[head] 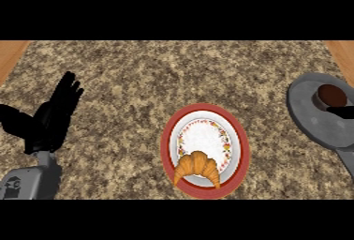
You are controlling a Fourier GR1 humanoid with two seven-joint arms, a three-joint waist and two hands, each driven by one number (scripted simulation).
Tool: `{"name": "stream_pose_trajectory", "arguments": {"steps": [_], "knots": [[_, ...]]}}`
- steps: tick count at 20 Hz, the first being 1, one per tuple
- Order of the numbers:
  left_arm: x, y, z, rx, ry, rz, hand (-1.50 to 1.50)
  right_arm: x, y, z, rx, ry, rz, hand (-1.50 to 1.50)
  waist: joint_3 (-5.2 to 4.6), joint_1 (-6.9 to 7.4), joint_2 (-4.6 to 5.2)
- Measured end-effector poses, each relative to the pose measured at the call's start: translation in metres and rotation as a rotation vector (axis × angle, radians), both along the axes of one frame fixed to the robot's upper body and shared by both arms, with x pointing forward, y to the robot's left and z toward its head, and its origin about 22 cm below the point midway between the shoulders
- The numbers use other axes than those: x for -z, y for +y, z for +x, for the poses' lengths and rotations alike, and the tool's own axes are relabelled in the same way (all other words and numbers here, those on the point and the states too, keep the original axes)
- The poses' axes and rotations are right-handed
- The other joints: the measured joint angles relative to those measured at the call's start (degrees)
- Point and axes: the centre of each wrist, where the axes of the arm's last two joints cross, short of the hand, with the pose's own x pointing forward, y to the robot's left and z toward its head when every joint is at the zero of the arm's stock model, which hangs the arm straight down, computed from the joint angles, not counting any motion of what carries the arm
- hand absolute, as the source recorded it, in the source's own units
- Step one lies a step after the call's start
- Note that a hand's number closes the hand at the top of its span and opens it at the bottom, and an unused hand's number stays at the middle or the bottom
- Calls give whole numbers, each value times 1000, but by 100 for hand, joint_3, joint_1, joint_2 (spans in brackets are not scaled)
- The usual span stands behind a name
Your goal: Pick the cupcake from the plate and place it in the pan
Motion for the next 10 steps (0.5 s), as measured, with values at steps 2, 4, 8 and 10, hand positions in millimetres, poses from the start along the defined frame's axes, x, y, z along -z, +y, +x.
{"name": "stream_pose_trajectory", "arguments": {"steps": [2,4,8,10], "knots": [[0,-2,-2,-5,0,3,0,0,-8,-6,8,-67,65,-150,0,-27,-12],[1,-5,-2,-12,1,0,0,-3,-17,-11,16,-133,140,-150,0,-63,-19],[-2,-3,-3,-24,4,-4,0,-7,-49,-39,37,-240,289,-150,-4,-125,-38],[-1,0,-7,-29,5,3,0,-11,-66,-56,30,-284,351,-150,-5,-142,-48]]}}
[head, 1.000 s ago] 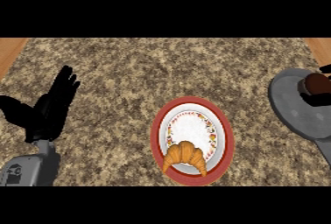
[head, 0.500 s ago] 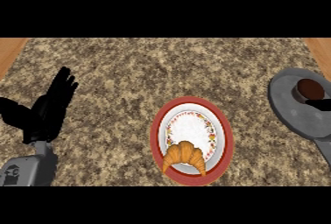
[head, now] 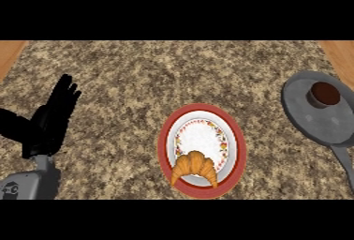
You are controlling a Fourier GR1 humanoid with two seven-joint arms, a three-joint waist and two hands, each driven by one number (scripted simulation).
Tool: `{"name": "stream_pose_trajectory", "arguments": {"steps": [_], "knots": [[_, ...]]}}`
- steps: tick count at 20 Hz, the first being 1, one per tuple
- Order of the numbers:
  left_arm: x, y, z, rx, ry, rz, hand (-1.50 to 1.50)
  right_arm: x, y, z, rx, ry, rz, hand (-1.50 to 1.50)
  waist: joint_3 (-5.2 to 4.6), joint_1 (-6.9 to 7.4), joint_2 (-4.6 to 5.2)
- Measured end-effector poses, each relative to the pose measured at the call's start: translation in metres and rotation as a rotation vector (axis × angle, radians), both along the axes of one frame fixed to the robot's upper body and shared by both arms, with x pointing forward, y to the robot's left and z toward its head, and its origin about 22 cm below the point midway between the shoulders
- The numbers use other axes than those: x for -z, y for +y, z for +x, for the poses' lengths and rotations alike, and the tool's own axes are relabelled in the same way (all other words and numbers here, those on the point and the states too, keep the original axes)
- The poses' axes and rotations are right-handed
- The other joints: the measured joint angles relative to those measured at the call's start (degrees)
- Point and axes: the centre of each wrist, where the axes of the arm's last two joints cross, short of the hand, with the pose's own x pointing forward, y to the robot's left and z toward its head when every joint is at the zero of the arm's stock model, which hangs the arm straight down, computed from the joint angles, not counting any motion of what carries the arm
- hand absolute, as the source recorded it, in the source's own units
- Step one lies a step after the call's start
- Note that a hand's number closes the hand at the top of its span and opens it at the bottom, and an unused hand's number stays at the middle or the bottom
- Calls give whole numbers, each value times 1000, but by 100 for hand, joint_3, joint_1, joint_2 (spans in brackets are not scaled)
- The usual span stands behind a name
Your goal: Pick the cupcake from the plate and place it in the pan
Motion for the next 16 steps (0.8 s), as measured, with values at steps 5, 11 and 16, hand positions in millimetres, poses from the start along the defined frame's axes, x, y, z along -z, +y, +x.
{"name": "stream_pose_trajectory", "arguments": {"steps": [5,11,16], "knots": [[-2,3,-2,-8,1,2,0,4,-39,-57,-61,-95,124,-150,-5,-58,-13],[-1,-1,-3,-3,1,1,0,14,-66,-122,-117,-122,170,-150,-6,-25,-3],[-4,0,-3,5,3,-2,0,5,-79,-149,-90,-109,150,-150,-7,3,0]]}}
